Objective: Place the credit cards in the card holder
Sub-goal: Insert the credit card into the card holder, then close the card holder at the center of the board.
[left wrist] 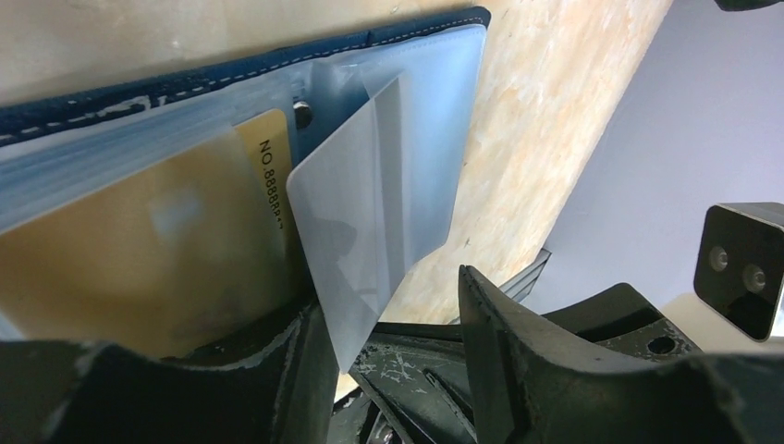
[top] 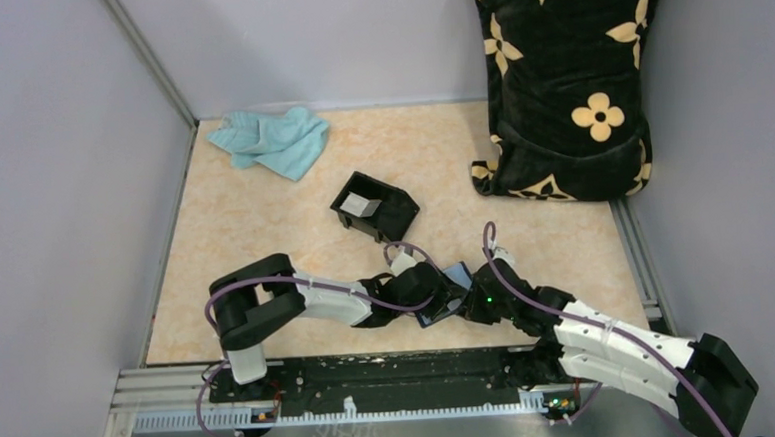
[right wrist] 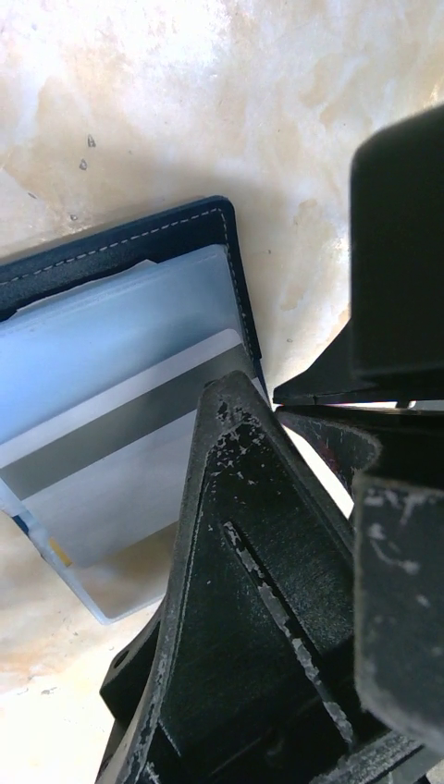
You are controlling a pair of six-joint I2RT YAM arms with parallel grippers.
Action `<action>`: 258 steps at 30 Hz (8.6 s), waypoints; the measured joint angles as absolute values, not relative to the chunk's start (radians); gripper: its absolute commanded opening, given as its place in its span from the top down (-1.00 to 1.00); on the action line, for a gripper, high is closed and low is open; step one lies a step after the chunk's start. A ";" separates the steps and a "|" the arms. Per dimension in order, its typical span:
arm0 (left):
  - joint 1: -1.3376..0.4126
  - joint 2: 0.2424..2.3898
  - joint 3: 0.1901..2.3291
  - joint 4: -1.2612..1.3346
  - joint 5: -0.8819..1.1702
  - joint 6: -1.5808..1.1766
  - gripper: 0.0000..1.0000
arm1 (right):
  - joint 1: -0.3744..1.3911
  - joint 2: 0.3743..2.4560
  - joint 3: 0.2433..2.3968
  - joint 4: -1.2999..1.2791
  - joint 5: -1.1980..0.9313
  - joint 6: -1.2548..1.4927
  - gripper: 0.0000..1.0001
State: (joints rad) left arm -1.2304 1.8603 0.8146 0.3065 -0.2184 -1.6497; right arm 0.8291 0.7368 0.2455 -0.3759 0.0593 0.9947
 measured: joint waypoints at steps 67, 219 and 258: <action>-1.345 1.683 0.822 -0.097 -0.290 -1.801 -0.57 | 0.829 0.853 0.213 -0.191 -0.024 0.987 1.00; -1.036 1.539 0.741 -0.173 -0.423 -0.648 1.00 | 0.828 1.489 0.558 0.142 -0.050 0.795 1.00; -1.032 1.180 0.550 -0.415 -0.592 -1.004 0.14 | 0.809 1.450 0.550 0.151 -0.071 0.789 0.07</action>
